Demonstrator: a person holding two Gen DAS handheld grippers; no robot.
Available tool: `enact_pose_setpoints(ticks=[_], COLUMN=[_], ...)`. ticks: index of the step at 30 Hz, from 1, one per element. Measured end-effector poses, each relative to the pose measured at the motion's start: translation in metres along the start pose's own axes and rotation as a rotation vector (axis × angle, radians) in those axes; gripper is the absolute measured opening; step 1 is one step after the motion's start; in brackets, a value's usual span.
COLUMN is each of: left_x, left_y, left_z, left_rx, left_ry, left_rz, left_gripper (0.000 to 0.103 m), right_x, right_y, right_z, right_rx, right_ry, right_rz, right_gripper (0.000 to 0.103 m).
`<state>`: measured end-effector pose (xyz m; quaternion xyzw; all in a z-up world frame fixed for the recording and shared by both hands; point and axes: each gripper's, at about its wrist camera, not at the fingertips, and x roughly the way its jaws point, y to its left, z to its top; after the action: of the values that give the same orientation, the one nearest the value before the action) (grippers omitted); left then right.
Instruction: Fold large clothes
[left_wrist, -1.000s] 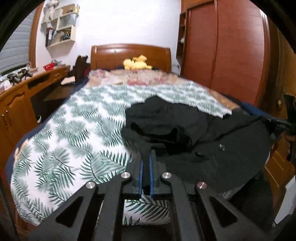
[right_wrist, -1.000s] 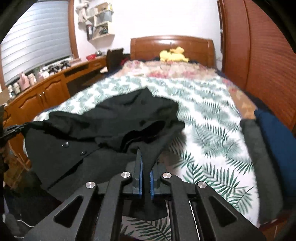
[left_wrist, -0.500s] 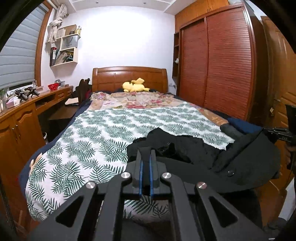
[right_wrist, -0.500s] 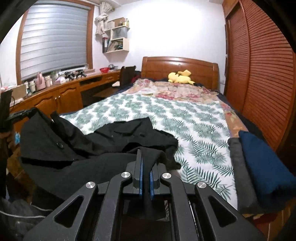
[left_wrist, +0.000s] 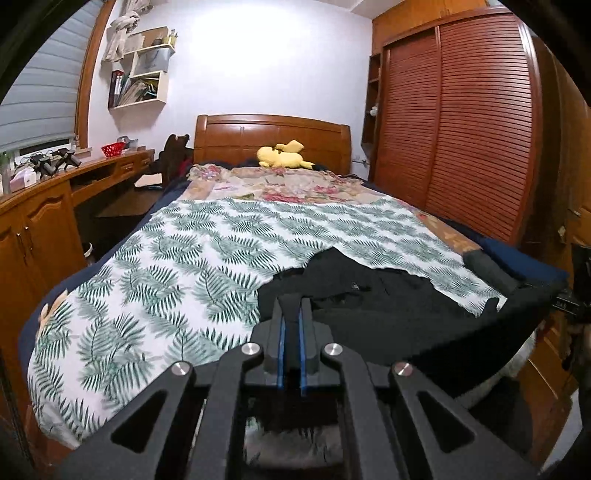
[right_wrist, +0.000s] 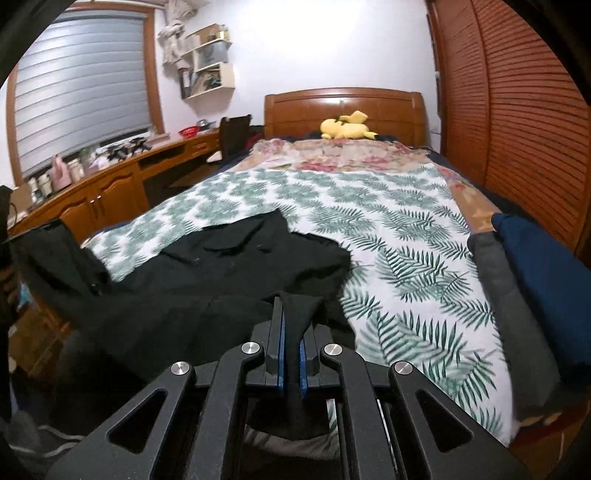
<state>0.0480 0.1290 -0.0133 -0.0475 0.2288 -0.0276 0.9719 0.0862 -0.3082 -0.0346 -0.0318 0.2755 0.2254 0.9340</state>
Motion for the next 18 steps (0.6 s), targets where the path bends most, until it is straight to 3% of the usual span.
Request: enact_pose_setpoints(ticks=[12, 18], left_x=[0.109, 0.162], left_y=[0.017, 0.024], left_z=[0.061, 0.074], left_rx=[-0.052, -0.030], left_ry=[-0.052, -0.049], left_rz=[0.016, 0.046], left_gripper=[0.002, 0.002], right_x=[0.136, 0.201], right_y=[-0.075, -0.087], right_z=[0.063, 0.097], right_rx=[0.150, 0.123], right_ry=[0.029, 0.035], right_rz=[-0.001, -0.035], right_gripper=[0.003, 0.003])
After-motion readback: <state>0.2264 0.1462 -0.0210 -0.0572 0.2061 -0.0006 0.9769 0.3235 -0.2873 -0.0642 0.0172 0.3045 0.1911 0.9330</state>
